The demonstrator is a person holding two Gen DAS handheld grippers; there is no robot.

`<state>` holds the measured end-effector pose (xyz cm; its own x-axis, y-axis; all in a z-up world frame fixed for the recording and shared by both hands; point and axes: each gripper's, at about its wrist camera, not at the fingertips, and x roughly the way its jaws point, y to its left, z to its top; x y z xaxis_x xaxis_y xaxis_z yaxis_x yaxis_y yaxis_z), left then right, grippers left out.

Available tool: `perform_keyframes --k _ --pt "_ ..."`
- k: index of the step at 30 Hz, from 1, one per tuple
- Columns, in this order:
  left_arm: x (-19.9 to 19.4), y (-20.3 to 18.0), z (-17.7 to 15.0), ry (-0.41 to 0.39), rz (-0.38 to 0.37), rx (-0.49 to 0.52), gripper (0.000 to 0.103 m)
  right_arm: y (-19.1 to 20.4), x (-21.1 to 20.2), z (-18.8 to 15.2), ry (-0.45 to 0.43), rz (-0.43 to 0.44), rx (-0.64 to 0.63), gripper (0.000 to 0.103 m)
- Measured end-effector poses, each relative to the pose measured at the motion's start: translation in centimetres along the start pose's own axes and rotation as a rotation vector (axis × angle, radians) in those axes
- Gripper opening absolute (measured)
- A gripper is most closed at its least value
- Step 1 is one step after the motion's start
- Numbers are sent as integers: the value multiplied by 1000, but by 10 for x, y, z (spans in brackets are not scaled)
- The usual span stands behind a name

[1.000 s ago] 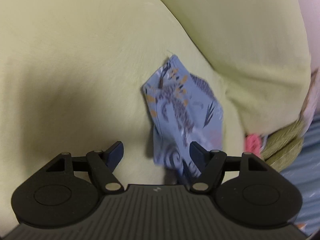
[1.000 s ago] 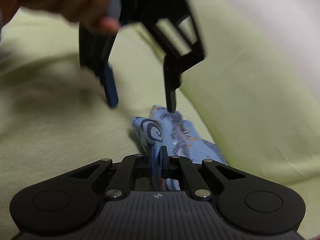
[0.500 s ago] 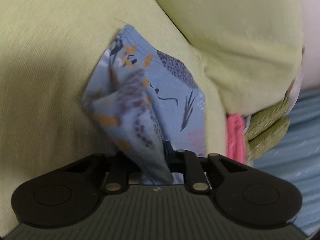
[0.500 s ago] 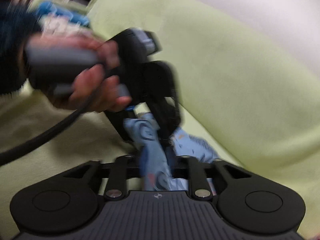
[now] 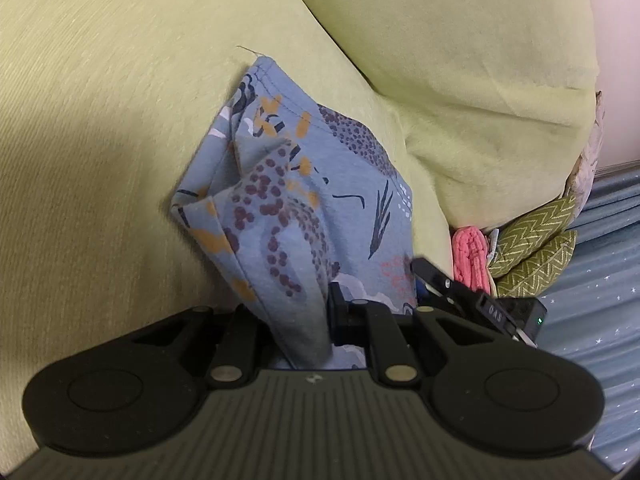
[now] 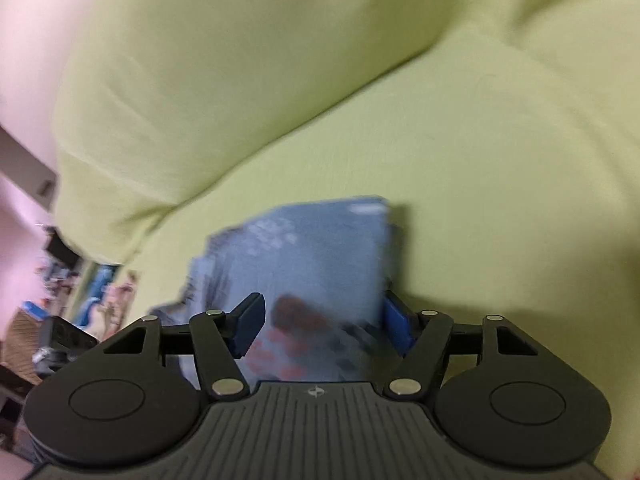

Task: Fold clothes
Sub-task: 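Carry the folded shorts with both grippers over to the white chair seat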

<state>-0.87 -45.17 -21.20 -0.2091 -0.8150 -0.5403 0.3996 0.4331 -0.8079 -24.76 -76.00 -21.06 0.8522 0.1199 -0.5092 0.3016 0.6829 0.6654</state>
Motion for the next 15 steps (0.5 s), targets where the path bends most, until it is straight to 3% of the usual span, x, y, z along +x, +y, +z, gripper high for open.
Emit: perform_keyframes --k 2,6,8,11,15 --pt "0 -1 1 2 -3 1 11 9 9 1 30 41 -7 57" --pt "-12 6 3 5 -10 7 11 23 23 3 60 42 -71 54" --pt "-13 5 2 2 -2 27 9 27 28 4 70 12 -95 25" --pt "-13 0 1 -6 23 74 7 35 17 -4 57 -21 -138 16" --pt "-12 -16 -3 -11 49 136 5 50 1 -16 -13 -52 -127 12"
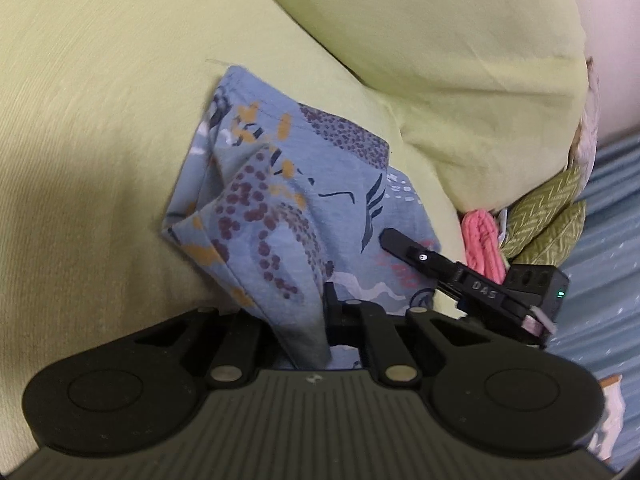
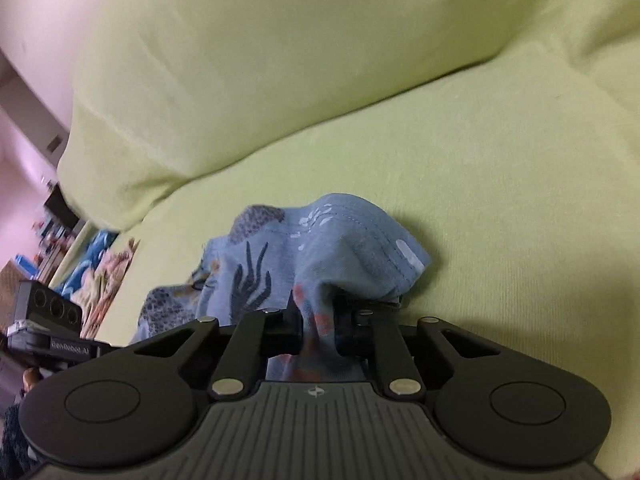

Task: Fold clothes
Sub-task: 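Carry the folded shorts with both grippers over to the white chair seat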

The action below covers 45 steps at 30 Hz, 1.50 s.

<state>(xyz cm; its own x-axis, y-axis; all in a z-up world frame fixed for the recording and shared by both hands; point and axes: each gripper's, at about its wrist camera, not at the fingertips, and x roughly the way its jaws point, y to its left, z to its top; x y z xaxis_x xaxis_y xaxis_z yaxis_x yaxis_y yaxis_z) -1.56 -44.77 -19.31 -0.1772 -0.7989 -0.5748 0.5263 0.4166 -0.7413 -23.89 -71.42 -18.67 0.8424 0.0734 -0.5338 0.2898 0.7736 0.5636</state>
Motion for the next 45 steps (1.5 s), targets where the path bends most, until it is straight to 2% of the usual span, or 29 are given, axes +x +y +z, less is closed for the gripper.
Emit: perform_keyframes --k 5,8,13,18,21,25,27,31,34,38,45 --pt "-1 -33 -7 28 -47 62 5 12 -50 -17 -90 -58 60 12" --pt "12 -71 -20 88 -93 135 5 13 -108 -38 -160 -117 127 12" --pt "53 -156 -65 250 -193 307 5 11 -233 -107 -323 -258 274 12" --pt "114 -264 -150 469 -344 481 5 20 -383 -211 -527 -460 442 12" --pt "150 -329 -222 607 -444 559 5 32 -471 -275 -638 -599 527 12" --pt "193 -404 -321 730 -540 650 5 39 -571 -342 -737 -768 604 12" --pt "216 -435 -358 759 -575 677 5 33 -618 -366 -772 -828 617 12" --pt "244 -472 -411 783 -604 738 5 16 -666 -402 -829 -903 645 12" --pt "260 -492 -442 796 -612 790 5 -7 -681 -425 -856 -915 683 12" --pt "272 -497 -458 785 -618 866 5 -32 -682 -447 -877 -904 727 12" --pt "287 -484 -470 786 -609 907 5 -61 -670 -466 -880 -879 782 13"
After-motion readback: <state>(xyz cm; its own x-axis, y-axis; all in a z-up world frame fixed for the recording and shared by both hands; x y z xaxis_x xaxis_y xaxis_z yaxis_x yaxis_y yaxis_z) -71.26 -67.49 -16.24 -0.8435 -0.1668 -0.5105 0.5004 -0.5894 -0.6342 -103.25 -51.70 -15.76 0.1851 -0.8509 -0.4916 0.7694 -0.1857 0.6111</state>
